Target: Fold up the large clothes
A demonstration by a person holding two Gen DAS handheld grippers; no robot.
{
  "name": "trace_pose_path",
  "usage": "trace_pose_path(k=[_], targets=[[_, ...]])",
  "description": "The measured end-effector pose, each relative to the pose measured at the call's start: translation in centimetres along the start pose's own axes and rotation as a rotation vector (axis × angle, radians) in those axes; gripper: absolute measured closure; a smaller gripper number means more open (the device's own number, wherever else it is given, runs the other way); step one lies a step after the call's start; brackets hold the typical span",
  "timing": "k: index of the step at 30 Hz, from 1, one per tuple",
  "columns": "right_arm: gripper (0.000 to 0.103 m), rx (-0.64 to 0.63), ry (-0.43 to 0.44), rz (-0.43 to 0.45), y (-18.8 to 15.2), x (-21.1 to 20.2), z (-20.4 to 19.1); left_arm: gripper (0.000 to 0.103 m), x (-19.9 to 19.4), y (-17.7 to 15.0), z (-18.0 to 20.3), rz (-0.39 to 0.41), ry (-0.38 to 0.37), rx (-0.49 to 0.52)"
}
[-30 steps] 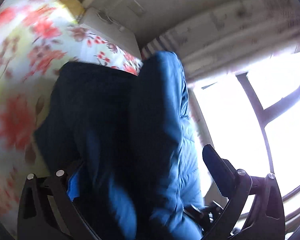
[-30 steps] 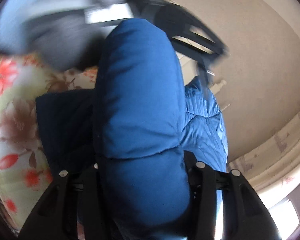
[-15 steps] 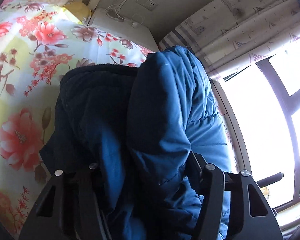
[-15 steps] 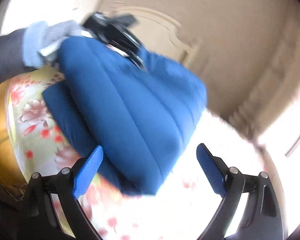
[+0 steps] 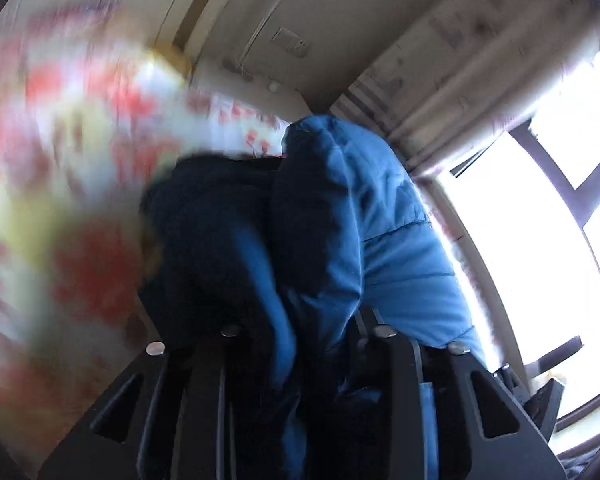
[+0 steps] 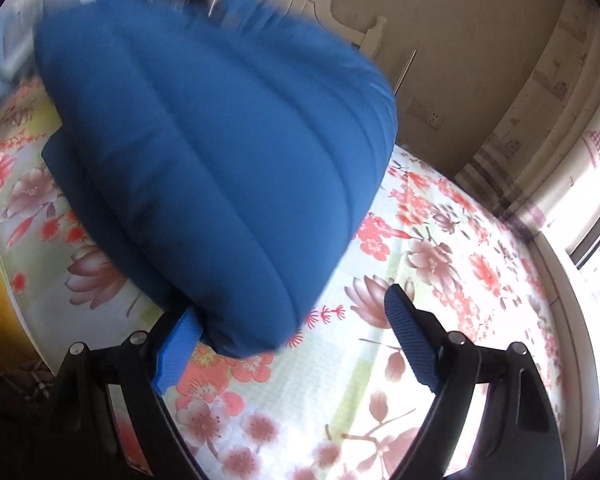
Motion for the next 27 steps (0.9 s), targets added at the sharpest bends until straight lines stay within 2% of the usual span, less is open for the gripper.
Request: trace_pose_path(k=[1,3,5,8,9,10,12,13,14,15,17,18,19,21,23,24,26,27], targets=[[0.018,-0.004,0.04,-0.007,0.3,-0.5,0.3,0.06,-0.1,-0.3,-0.9,0.017,-0.043,-0.033],[0.023,-0.03,0.141,0.01,0.8,-2.3,0.7,0.057,-0.3,-0.7,-1.3,0.035,-0.063,-0.046],[0.023,-0.012,0.244,0.08,1.7,-4.6,1.1,0.056,-0.2,-0.7,-0.9,0.038,-0.048,-0.029],[0.023,0.091,0.434,0.254,5.5,-8.1,1.5,0.054,-0.5,-0.6,-0.8,0.038,-0.036,-0.014],[0.023,0.093,0.453,0.288,6.8,-8.4,1.0,0.053,-0.5,-0.5,-0.8,0.039,-0.035,-0.015],[0.024,0.082,0.448,0.31,8.2,-8.6,0.1,0.053,-0.7,-0.6,-0.8,0.039,-0.032,-0.017],[0.027,0.037,0.379,0.338,11.3,-7.9,-2.4,0.051,-0.8,-0.7,-0.3,0.04,-0.012,-0.014],[0.028,0.014,0.362,0.347,12.4,-7.3,-3.5,0.046,-0.7,-0.4,-0.2,0.04,0.01,-0.003],[0.028,-0.026,0.367,0.349,13.5,-6.4,-5.5,0.041,-1.5,-0.1,0.1,0.042,0.076,0.028],[0.028,-0.067,0.375,0.322,13.8,-5.3,-7.1,0.03,-2.4,0.1,0.2,0.047,0.132,0.046],[0.027,-0.23,0.355,0.173,12.7,-1.4,-11.8,0.027,-5.3,1.1,0.8,0.087,0.24,0.084],[0.024,-0.351,0.263,0.166,11.3,0.5,-14.1,0.027,-7.4,1.9,1.4,0.133,0.281,0.104],[0.023,-0.395,0.225,0.186,10.7,1.0,-14.9,0.027,-9.2,2.7,2.1,0.174,0.301,0.116],[0.022,-0.407,0.202,0.177,10.3,1.4,-15.5,0.026,-12.0,4.3,4.7,0.232,0.281,0.162],[0.022,-0.395,0.224,0.158,10.6,1.6,-15.1,0.022,-12.3,5.5,8.1,0.248,0.258,0.248],[0.022,-0.397,0.238,0.154,10.6,1.7,-15.1,0.017,-11.5,6.0,9.5,0.242,0.249,0.277],[0.021,-0.395,0.251,0.15,10.7,1.8,-15.1,0.014,-8.9,6.5,11.5,0.196,0.215,0.312],[0.021,-0.396,0.249,0.148,10.8,1.7,-15.3,0.014,-6.1,6.8,12.0,0.142,0.211,0.32]])
Point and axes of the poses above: each gripper's, at about its wrist camera, not at the fingertips, and x roughly the way its jaws point, z to its right, y to its top, the point moved 5 cm from there along x, roughly the way its jaws point, and after that the axes turned 2 degrees about -y, right-handed, at the moved point
